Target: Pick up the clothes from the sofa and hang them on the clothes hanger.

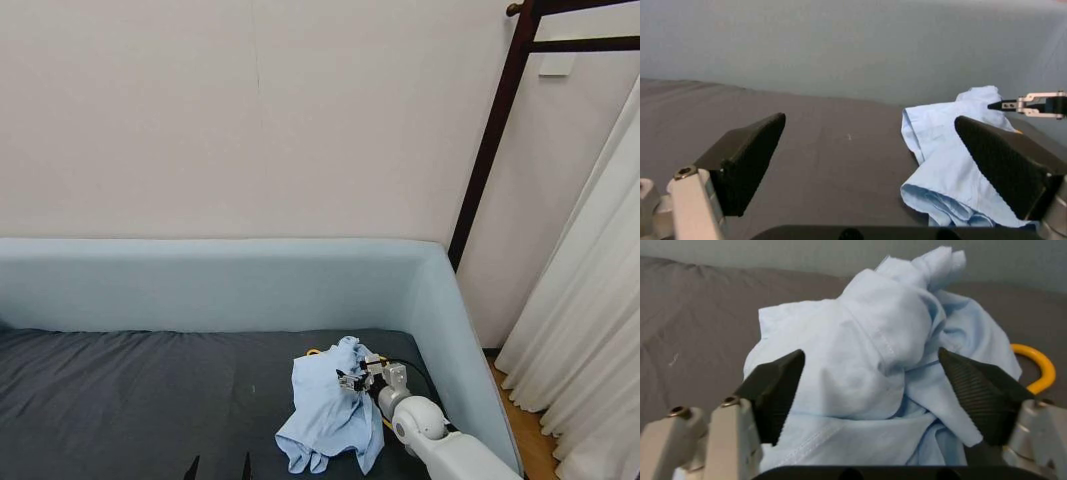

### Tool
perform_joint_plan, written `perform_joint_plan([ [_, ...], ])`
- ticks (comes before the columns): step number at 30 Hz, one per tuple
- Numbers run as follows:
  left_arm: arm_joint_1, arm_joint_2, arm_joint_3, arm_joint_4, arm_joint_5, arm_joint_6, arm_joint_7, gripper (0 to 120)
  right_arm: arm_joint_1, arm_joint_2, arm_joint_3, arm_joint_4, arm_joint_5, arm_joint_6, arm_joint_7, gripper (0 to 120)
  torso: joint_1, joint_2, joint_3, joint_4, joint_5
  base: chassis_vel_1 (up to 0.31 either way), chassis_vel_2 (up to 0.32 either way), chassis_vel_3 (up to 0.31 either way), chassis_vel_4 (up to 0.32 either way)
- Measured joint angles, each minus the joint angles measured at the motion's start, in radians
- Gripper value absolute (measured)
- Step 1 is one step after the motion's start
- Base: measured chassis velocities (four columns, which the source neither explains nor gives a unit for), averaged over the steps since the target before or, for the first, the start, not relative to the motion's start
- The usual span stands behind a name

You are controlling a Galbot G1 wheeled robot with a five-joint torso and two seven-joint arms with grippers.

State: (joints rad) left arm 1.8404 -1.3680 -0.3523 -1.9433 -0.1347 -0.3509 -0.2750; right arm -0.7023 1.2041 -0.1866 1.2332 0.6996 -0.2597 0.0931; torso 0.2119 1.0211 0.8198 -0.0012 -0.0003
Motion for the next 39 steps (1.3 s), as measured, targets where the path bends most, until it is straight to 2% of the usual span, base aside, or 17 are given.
perform_joint_plan([
  [9, -0.001, -0.008, -0.002, 0.001, 0.000, -0.001, -0.003, 100, 0.010, 0.044, 0.014, -0.072, -0.037, 0.006, -0.010, 46, 0.000, 0.000, 0.000, 0.0001, 0.0000, 0.000, 0.000, 0.000, 0.000],
  [12, -0.003, -0.008, -0.002, 0.002, -0.001, -0.002, -0.005, 100, 0.010, 0.047, 0.014, -0.082, -0.045, 0.009, -0.010, 32, 0.000, 0.000, 0.000, 0.0000, 0.0000, 0.000, 0.000, 0.000, 0.000],
  [14, -0.003, -0.008, -0.002, 0.002, -0.001, -0.002, -0.005, 100, 0.010, 0.047, 0.014, -0.082, -0.047, 0.012, -0.009, 29, 0.000, 0.000, 0.000, 0.0000, 0.0000, 0.000, 0.000, 0.000, 0.000],
  [15, -0.003, -0.008, -0.002, 0.002, -0.002, -0.002, -0.006, 100, 0.009, 0.049, 0.014, -0.083, -0.054, 0.018, -0.004, 22, 0.000, 0.000, 0.000, 0.0001, 0.0001, 0.000, 0.000, 0.000, 0.000],
  [17, -0.004, -0.008, -0.003, 0.002, -0.002, -0.002, -0.006, 100, 0.008, 0.050, 0.014, -0.086, -0.060, 0.024, 0.000, 19, 0.000, 0.000, 0.000, 0.0001, 0.0001, 0.000, 0.000, 0.000, 0.000],
  [22, -0.011, -0.021, -0.017, 0.000, -0.020, -0.002, -0.009, 100, 0.001, 0.047, 0.013, -0.087, -0.066, 0.036, 0.003, 0, 0.000, 0.000, 0.000, 0.0000, 0.0001, 0.000, 0.000, 0.000, 0.000],
  [28, -0.012, -0.021, -0.017, 0.001, -0.021, -0.004, -0.011, 100, -0.011, 0.040, 0.020, -0.037, -0.061, 0.046, 0.013, 0, 0.000, 0.000, 0.000, 0.0001, 0.0003, 0.000, 0.000, 0.000, 0.000],
  [32, -0.014, -0.018, -0.014, 0.001, -0.021, -0.005, -0.012, 100, -0.011, -0.016, 0.029, 0.121, -0.076, 0.039, 0.073, 0, 0.000, 0.000, 0.000, -0.0002, 0.0002, 0.000, 0.000, 0.000, 0.000],
  [33, -0.014, -0.018, -0.014, 0.001, -0.021, -0.005, -0.012, 100, -0.011, -0.016, 0.029, 0.121, -0.076, 0.039, 0.073, 0, 0.000, 0.000, 0.000, -0.0002, 0.0002, 0.000, 0.000, 0.000, 0.000],
  [36, -0.023, -0.008, -0.009, 0.002, -0.022, -0.005, -0.013, 100, 0.037, -0.085, 0.014, 0.269, -0.133, 0.041, 0.161, 0, 0.000, 0.000, 0.000, -0.0002, 0.0005, 0.000, 0.000, 0.000, 0.000],
  [37, -0.023, -0.008, -0.009, 0.002, -0.022, -0.005, -0.013, 100, 0.037, -0.085, 0.014, 0.269, -0.133, 0.041, 0.161, 0, 0.000, 0.000, 0.000, -0.0002, 0.0005, 0.000, 0.000, 0.000, 0.000],
  [39, -0.035, -0.006, -0.005, 0.007, -0.022, -0.005, -0.015, 100, 0.104, -0.155, 0.011, 0.413, -0.089, 0.022, 0.204, 0, 0.000, 0.000, 0.000, 0.0001, -0.0002, 0.000, 0.000, 0.000, 0.000],
])
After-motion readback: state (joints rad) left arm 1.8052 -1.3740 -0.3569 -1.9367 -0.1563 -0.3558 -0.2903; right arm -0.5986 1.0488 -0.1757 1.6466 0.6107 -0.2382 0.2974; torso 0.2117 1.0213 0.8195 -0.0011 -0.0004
